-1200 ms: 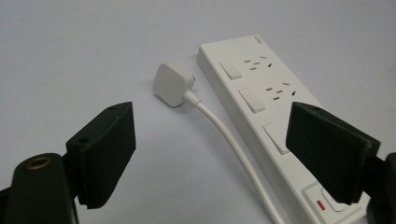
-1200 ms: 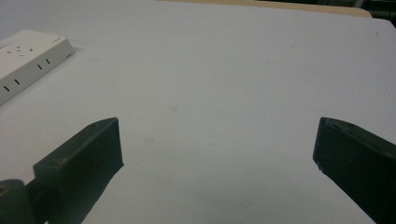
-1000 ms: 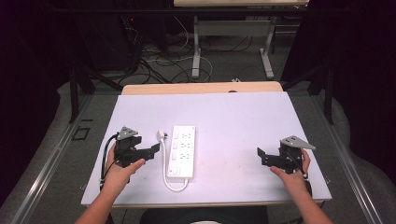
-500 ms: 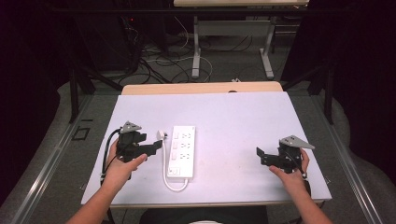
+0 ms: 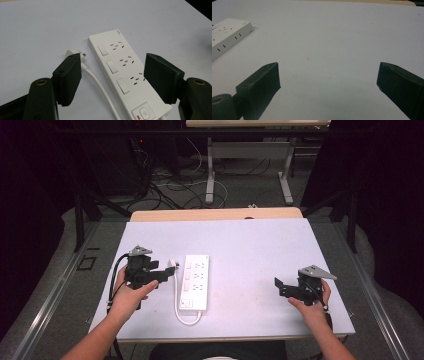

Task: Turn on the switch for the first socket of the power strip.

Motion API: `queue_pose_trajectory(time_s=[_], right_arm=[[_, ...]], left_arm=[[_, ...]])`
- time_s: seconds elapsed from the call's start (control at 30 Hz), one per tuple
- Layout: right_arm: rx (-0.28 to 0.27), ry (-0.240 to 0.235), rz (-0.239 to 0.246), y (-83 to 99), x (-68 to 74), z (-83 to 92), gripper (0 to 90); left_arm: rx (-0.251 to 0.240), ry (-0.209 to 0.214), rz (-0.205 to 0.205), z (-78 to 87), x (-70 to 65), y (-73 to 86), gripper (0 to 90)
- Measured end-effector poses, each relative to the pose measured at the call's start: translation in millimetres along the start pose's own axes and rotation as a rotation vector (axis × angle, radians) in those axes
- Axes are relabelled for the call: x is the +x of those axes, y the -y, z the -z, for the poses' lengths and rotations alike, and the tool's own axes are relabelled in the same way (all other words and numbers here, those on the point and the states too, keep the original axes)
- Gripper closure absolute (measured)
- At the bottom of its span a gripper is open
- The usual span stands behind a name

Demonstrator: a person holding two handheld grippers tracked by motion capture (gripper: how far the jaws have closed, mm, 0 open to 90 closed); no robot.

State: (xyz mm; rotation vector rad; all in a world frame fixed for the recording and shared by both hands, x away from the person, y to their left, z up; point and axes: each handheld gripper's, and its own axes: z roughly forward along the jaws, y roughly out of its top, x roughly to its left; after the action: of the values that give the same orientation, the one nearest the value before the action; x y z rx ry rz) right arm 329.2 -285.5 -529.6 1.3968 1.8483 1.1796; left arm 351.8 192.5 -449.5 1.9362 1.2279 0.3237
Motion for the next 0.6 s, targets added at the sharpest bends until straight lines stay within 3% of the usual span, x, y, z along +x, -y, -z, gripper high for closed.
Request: queue_pose_trajectory(time_s=[0.17,0.37,0.4,0.53,0.6], right_arm=[[0.005,-0.003,-0.003,0.1,-0.2,0.0,4.7],[0.013,-0.008,-0.005,0.4,-0.5,-0.3,5.3],[0.012,-0.008,-0.005,0.3,-0.4,-0.3,5.3],[0.012,-0.009,-0.001,0.4,-0.5,-0.3,5.6],[0.012,-0.010,-0.002,0.5,-0.5,-0.5,5.6]], left_arm=[[0.011,0.000,-0.008,-0.4,-3.8,-4.4,31.6],[0.058,0.001,-0.017,-3.2,-9.6,-8.5,32.6],[0.085,0.011,-0.012,-3.0,-10.2,-9.8,32.6],[0.116,0.018,-0.008,-4.7,-13.7,-12.0,32.9],[0.141,0.036,0.015,-6.3,-16.4,-12.7,33.7]])
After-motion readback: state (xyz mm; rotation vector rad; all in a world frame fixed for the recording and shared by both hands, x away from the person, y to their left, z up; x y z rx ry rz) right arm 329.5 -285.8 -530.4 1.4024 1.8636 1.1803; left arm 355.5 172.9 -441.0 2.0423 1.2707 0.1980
